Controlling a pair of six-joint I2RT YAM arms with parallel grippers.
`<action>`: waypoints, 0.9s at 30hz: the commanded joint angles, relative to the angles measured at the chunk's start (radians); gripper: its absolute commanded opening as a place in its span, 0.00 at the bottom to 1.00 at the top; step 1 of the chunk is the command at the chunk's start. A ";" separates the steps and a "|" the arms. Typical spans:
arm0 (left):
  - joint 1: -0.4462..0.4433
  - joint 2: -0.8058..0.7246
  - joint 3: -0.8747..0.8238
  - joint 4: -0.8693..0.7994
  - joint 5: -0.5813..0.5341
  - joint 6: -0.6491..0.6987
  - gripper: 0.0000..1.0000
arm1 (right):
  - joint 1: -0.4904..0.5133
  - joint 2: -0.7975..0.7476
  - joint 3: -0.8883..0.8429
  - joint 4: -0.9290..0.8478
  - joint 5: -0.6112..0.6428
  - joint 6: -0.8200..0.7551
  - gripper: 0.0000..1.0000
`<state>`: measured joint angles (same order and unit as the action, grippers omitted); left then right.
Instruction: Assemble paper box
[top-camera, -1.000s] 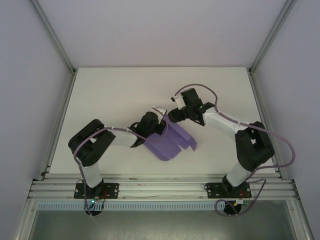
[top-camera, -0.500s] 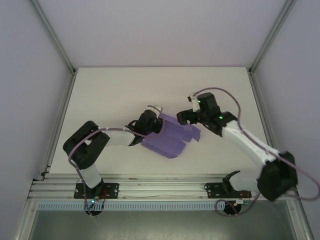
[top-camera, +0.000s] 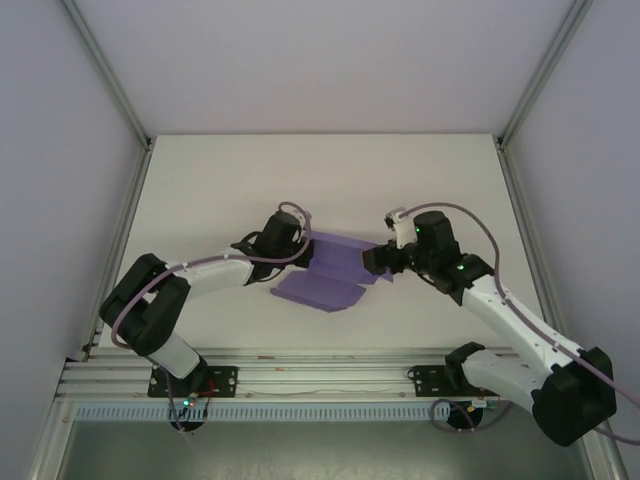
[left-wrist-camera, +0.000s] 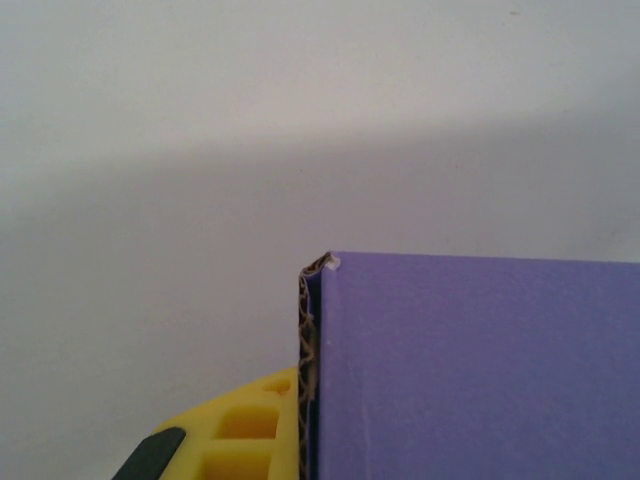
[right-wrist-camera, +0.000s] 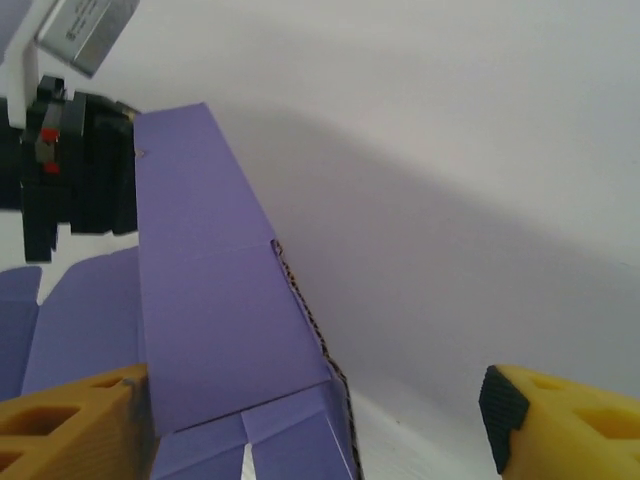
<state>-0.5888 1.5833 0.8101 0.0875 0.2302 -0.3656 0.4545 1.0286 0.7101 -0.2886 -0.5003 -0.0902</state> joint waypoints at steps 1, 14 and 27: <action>0.006 0.005 0.037 -0.044 0.054 -0.022 0.00 | -0.002 0.025 -0.004 0.084 -0.081 -0.061 0.71; 0.011 0.126 0.072 -0.093 -0.114 0.005 0.00 | -0.001 0.102 0.017 0.070 -0.080 -0.104 0.05; -0.059 0.217 0.146 -0.275 -0.657 -0.171 0.08 | 0.000 0.118 0.010 0.074 -0.064 -0.063 0.00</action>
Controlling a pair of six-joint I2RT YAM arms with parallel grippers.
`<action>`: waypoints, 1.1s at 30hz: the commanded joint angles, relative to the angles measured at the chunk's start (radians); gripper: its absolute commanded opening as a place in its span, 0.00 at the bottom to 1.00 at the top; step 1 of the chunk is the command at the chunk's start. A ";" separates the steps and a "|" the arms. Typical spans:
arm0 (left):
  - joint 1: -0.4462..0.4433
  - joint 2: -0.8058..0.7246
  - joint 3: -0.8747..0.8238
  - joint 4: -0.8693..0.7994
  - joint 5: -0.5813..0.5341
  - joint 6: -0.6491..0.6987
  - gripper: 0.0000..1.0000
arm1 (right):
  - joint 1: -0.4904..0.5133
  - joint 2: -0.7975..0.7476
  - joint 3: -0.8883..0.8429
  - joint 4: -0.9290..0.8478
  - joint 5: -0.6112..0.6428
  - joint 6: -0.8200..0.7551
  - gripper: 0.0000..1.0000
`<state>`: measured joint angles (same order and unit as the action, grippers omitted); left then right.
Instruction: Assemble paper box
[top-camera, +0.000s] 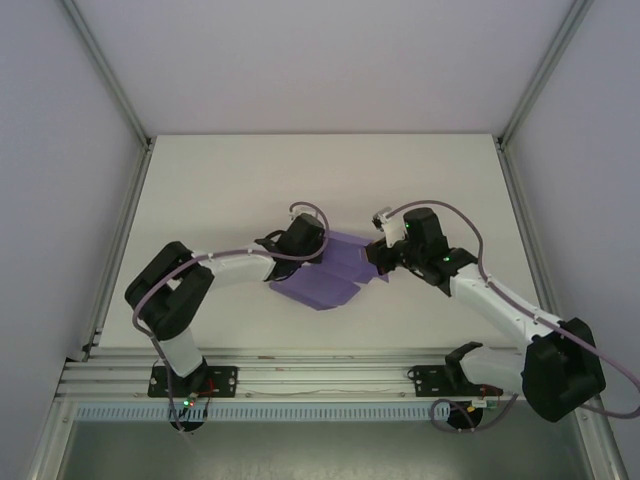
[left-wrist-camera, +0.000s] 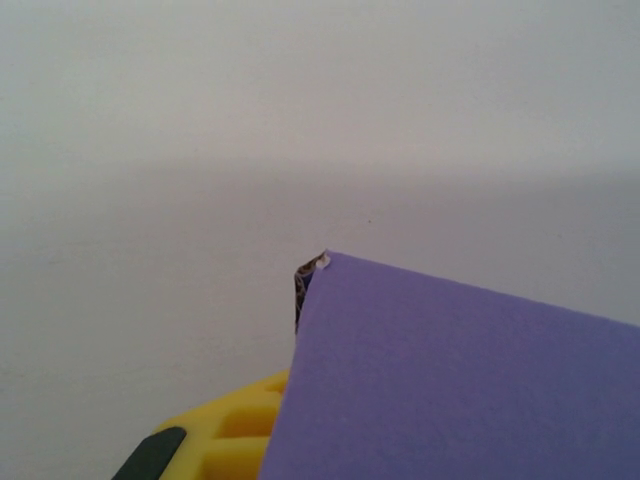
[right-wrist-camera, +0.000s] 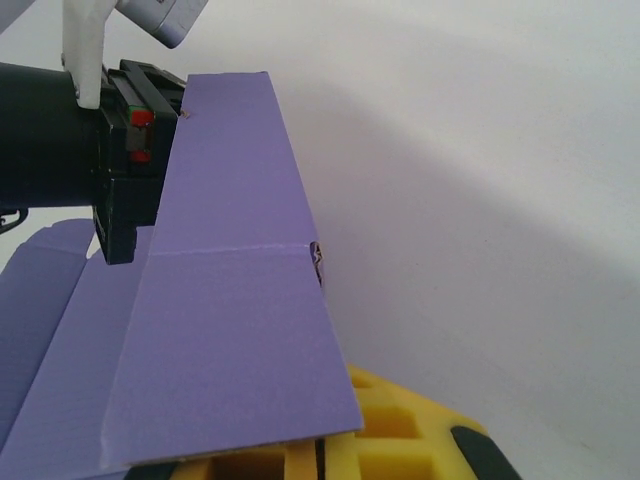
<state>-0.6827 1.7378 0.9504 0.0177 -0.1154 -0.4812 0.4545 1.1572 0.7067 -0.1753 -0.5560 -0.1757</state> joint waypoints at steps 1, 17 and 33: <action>0.033 0.069 0.016 -0.232 -0.343 -0.065 0.08 | -0.001 -0.010 0.014 -0.041 -0.008 0.024 0.00; 0.033 -0.130 -0.175 0.088 0.058 0.070 0.46 | 0.001 0.016 0.009 -0.043 -0.020 -0.016 0.00; 0.049 -0.137 -0.223 0.225 0.178 0.148 0.53 | 0.001 -0.001 -0.018 -0.032 -0.052 -0.097 0.00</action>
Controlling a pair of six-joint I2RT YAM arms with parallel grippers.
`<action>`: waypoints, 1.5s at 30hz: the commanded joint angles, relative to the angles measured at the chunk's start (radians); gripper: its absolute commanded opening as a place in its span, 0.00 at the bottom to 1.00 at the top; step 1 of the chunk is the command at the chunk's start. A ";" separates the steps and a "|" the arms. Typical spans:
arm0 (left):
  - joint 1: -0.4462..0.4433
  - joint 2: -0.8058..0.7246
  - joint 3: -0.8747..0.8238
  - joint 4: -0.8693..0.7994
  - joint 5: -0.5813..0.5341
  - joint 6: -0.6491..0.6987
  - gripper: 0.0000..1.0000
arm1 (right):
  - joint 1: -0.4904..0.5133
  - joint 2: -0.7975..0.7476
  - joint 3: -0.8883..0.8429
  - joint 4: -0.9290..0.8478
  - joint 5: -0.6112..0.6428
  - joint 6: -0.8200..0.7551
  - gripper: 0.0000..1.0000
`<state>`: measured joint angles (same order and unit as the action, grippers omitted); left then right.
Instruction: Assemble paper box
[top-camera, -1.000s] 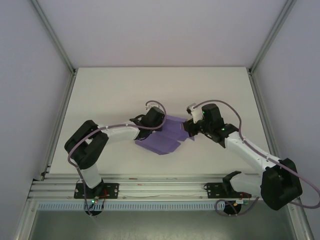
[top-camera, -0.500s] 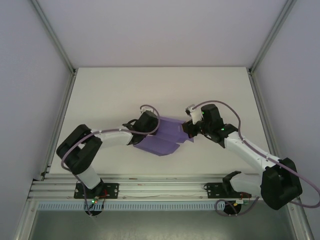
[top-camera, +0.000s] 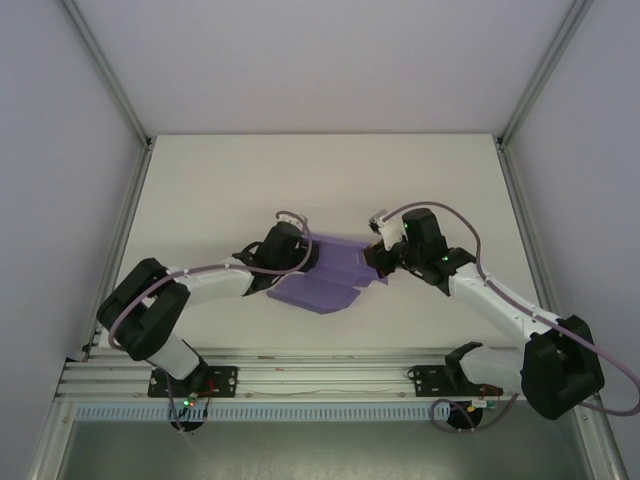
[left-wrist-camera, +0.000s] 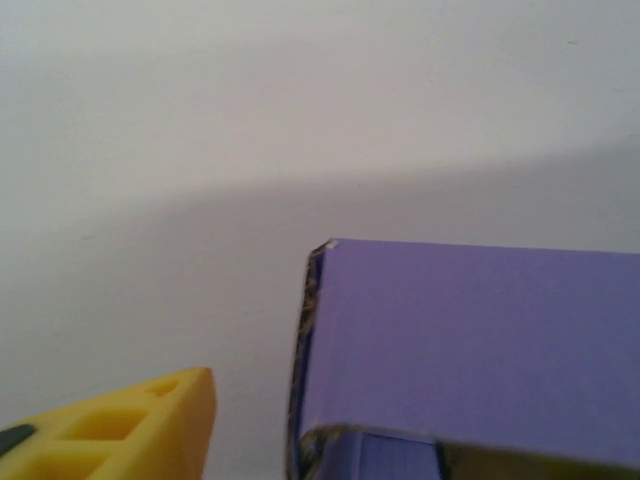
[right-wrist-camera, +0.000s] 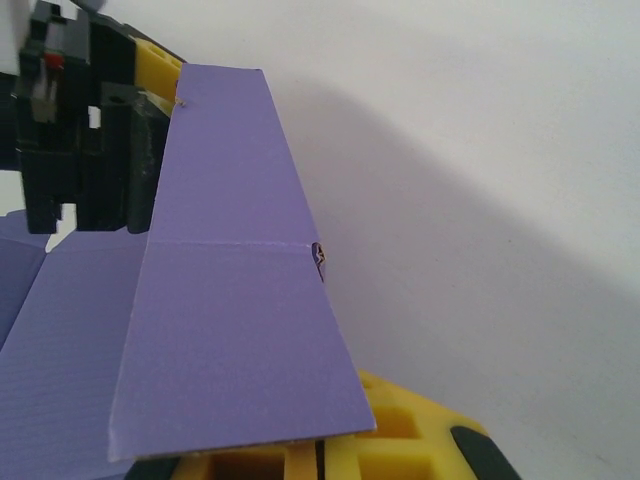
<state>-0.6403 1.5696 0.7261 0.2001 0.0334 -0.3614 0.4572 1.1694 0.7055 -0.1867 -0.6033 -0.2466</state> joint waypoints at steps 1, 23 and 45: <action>0.005 0.043 0.010 0.038 0.018 0.032 0.48 | -0.002 -0.012 -0.018 -0.023 -0.002 -0.028 0.00; -0.004 -0.084 -0.057 0.044 -0.159 0.007 0.00 | -0.004 -0.269 -0.070 0.016 0.490 0.239 1.00; -0.027 -0.090 0.004 -0.084 -0.210 -0.056 0.00 | 0.099 0.098 0.113 -0.010 0.325 0.136 1.00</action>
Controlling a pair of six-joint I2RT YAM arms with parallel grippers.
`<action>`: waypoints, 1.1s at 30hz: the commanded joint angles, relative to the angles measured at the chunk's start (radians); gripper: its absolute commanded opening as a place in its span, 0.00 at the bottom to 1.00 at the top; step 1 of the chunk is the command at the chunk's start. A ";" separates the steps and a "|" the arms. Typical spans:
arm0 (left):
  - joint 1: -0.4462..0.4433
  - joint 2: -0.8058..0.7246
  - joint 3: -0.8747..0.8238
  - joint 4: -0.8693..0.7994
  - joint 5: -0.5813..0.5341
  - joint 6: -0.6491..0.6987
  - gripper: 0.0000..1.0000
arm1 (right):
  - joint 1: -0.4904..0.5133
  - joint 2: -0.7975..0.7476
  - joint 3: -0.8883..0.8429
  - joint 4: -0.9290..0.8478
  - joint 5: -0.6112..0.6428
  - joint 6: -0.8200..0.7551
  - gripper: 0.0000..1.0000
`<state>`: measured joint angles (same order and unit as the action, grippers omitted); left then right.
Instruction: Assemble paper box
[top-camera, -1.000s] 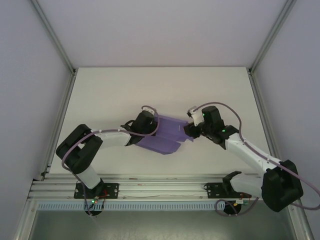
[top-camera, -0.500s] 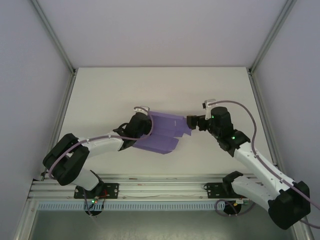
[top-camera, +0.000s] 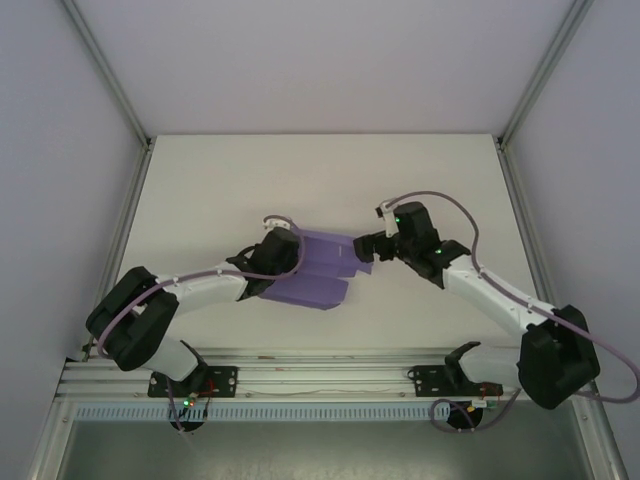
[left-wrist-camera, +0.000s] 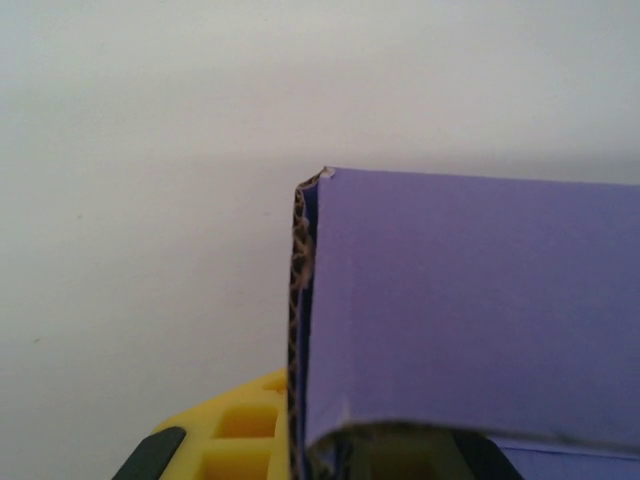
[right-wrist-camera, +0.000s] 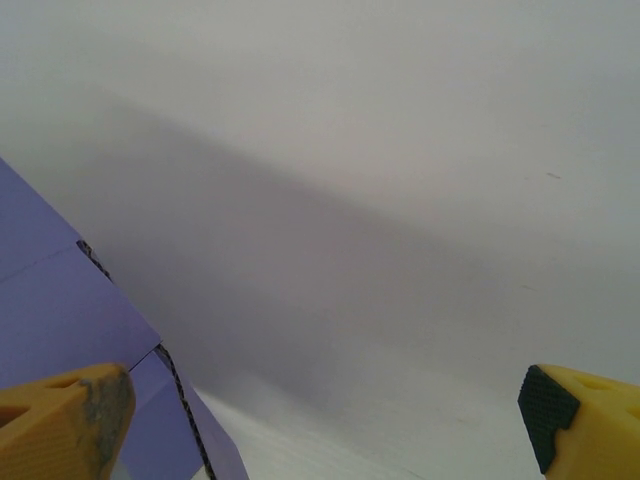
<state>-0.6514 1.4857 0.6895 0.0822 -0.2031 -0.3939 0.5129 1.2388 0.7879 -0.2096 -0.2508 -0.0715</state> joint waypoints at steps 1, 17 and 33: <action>-0.018 -0.002 0.047 0.026 0.025 -0.032 0.00 | 0.056 0.045 0.032 0.032 -0.029 -0.037 1.00; -0.034 0.002 0.055 0.011 0.026 -0.060 0.00 | 0.129 0.060 -0.021 0.261 0.167 0.087 1.00; -0.034 -0.118 0.016 -0.010 -0.059 -0.058 0.00 | 0.127 -0.407 -0.246 -0.050 0.318 0.283 1.00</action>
<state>-0.6746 1.4025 0.7242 0.0746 -0.2230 -0.4477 0.6407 0.8391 0.5652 -0.1841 0.0456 0.1394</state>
